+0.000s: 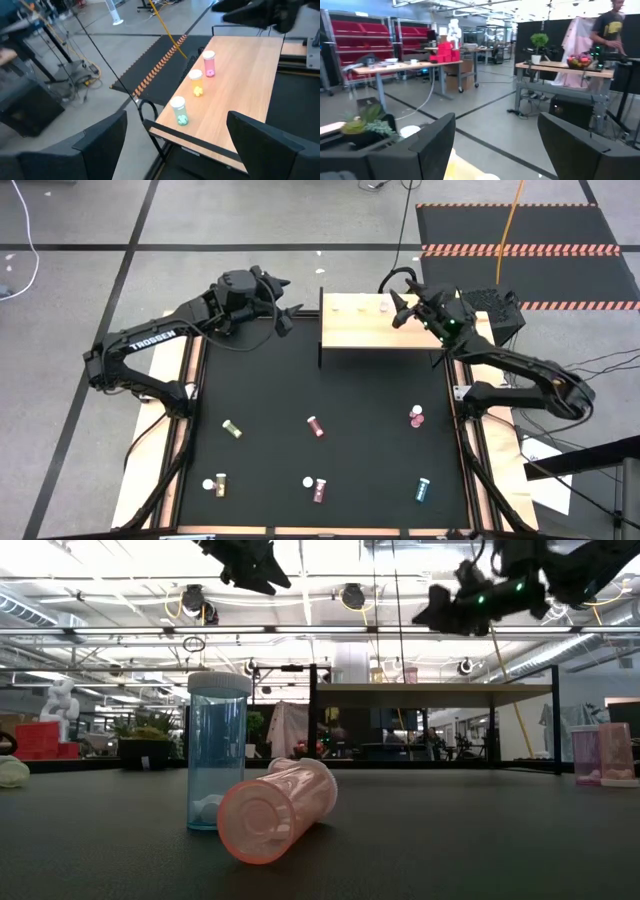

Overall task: Pick and place medicine bottles onto shelf by color
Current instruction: Put the top orange pill bottle on the shelf

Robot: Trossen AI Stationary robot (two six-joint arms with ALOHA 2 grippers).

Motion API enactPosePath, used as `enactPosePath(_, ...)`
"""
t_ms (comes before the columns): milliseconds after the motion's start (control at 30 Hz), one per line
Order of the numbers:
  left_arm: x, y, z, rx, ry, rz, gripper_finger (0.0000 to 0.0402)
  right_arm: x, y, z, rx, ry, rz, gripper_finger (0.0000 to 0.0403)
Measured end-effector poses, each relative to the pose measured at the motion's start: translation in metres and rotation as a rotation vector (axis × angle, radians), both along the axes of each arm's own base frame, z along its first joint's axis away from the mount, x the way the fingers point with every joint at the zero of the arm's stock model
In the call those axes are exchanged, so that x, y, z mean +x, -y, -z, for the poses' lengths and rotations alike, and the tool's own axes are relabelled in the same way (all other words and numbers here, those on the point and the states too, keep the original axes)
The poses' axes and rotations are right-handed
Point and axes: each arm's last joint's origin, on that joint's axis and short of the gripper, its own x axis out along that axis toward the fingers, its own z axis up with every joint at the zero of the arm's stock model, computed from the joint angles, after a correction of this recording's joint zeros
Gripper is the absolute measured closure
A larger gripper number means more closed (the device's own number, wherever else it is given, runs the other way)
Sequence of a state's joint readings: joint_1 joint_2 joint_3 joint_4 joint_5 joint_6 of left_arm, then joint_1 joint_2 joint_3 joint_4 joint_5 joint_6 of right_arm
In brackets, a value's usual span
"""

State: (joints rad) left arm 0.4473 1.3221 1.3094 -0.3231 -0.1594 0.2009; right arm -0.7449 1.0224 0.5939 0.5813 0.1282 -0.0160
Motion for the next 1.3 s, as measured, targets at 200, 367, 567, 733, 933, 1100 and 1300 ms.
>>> enactPosePath(200, -0.015, 0.005, -0.025, -0.120, 0.006, -0.131, 0.0062, -0.002, -0.019, -0.035, 0.017, -0.068, -0.057, 0.0127)
enactPosePath(367, -0.031, 0.011, -0.052, -0.222, 0.039, -0.227, 0.0062, 0.005, -0.032, -0.075, -0.029, -0.152, -0.124, 0.0127)
enactPosePath(567, -0.028, 0.020, -0.063, -0.323, 0.178, -0.237, 0.0062, 0.002, -0.047, -0.125, -0.079, -0.194, -0.181, 0.0127)
enactPosePath(733, -0.014, 0.020, -0.048, -0.548, 0.252, -0.315, 0.0062, -0.007, -0.058, -0.147, 0.018, -0.187, -0.351, 0.0127)
enactPosePath(933, -0.004, 0.053, -0.036, -0.724, 0.205, -0.296, 0.0062, -0.001, -0.065, -0.131, 0.177, -0.174, -0.658, 0.0143)
enactPosePath(1100, -0.008, 0.078, -0.038, -0.750, 0.212, -0.303, 0.0062, 0.004, -0.071, -0.115, 0.295, -0.159, -0.714, 0.0159)
enactPosePath(1300, -0.023, 0.092, -0.046, -0.735, 0.219, -0.293, 0.0062, 0.024, -0.089, -0.100, 0.378, -0.069, -0.835, 0.0172)
